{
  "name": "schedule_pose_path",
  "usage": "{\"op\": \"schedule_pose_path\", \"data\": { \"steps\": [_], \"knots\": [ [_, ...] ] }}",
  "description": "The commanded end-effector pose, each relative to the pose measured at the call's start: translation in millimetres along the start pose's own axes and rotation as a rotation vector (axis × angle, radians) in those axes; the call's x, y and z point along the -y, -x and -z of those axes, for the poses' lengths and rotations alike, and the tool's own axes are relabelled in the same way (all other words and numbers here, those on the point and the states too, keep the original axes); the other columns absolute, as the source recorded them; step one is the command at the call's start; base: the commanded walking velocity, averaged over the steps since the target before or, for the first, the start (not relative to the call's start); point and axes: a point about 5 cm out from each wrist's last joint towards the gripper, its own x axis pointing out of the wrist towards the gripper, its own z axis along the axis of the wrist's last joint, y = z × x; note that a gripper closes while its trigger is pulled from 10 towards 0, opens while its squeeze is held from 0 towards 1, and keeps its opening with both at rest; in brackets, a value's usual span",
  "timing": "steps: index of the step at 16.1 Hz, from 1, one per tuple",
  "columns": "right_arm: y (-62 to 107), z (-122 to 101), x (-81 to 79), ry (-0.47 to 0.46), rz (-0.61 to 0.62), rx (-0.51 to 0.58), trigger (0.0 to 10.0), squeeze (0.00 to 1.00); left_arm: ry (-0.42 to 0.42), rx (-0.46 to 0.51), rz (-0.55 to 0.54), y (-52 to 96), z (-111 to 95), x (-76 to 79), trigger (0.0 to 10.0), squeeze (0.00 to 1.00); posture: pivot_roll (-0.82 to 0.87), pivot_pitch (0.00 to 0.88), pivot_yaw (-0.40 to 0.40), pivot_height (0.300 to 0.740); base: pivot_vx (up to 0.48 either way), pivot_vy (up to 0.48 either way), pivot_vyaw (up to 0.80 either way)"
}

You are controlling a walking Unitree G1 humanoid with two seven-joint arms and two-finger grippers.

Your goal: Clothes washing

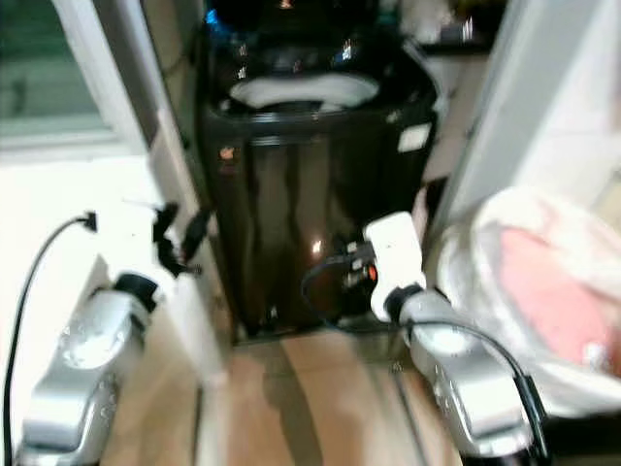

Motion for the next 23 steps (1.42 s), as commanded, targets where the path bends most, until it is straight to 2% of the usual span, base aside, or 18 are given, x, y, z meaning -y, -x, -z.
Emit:
{"op": "schedule_pose_path", "data": {
  "steps": [1, 6, 7, 8, 11, 14, 16, 18, 20, 21, 23],
  "knots": [
    [1.0, -2.2, 4.1, 0.003, 0.013, 0.003, 10.0, 0.0, 0.006, -0.004, 0.003, 0.0, 0.5, 3.4, 10.0, 0.0, -0.06, 0.001, 0.068, 0.74, 0.0, -0.48, 0.0],
    [-0.2, -0.5, 2.1, -0.018, 0.008, -0.003, 10.0, 0.0, 0.011, -0.005, -0.015, 0.0, 2.1, 1.6, 10.0, 0.0, -0.06, 0.0, 0.069, 0.74, 0.0, -0.48, 0.0],
    [-0.2, -0.9, -0.7, 0.026, -0.021, -0.007, 10.0, 0.0, 0.066, -0.018, -0.018, 0.0, 4.5, 1.9, 10.0, 0.0, -0.06, 0.0, 0.069, 0.74, 0.0, 0.0, 0.0],
    [0.3, 0.7, -5.8, 0.066, -0.072, -0.018, 10.0, 0.0, 0.052, -0.014, -0.006, 0.5, 4.8, 2.2, 10.0, 0.0, -0.06, 0.0, 0.068, 0.74, 0.0, 0.0, 0.8],
    [3.4, 7.6, -18.6, 0.071, -0.17, -0.043, 10.0, 0.0, 0.0, -0.032, 0.011, 5.0, 12.2, 2.9, 10.0, 0.0, -0.05, 0.0, 0.067, 0.74, 0.0, 0.0, 0.8],
    [2.3, 20.2, -23.3, 0.055, -0.18, -0.079, 10.0, 0.0, -0.046, -0.074, 0.022, 7.9, 23.5, 1.5, 10.0, 0.0, -0.06, 0.0, 0.068, 0.74, 0.0, 0.0, 0.8],
    [-6.5, 45.0, -19.0, -0.029, -0.066, -0.154, 10.0, 0.0, -0.073, -0.137, 0.019, 8.3, 42.5, -4.6, 10.0, 0.0, -0.06, 0.0, 0.072, 0.74, 0.0, 0.0, 0.8],
    [-12.9, 75.2, -16.7, -0.114, 0.004, -0.252, 10.0, 0.0, -0.07, -0.213, -0.001, 9.2, 68.9, -13.0, 10.0, 0.0, -0.06, 0.0, 0.077, 0.74, -0.302, 0.0, 0.0],
    [-15.2, 114.0, -19.7, -0.091, 0.011, -0.397, 10.0, 0.0, -0.076, -0.348, -0.015, 15.5, 111.3, -23.6, 10.0, 0.0, -0.06, 0.0, 0.077, 0.74, -0.322, 0.0, 0.0],
    [-14.3, 134.4, -22.6, -0.086, 0.008, -0.466, 10.0, 0.0, -0.052, -0.449, -0.03, 23.8, 138.4, -29.8, 10.0, 0.0, -0.06, 0.0, 0.077, 0.74, -0.322, 0.0, 0.0],
    [-10.1, 164.3, -28.2, -0.116, 0.025, -0.569, 10.0, 0.0, -0.008, -0.587, -0.079, 40.0, 172.4, -37.5, 10.0, 0.0, -0.06, 0.0, 0.08, 0.74, -0.332, 0.0, 0.0]
  ]
}}
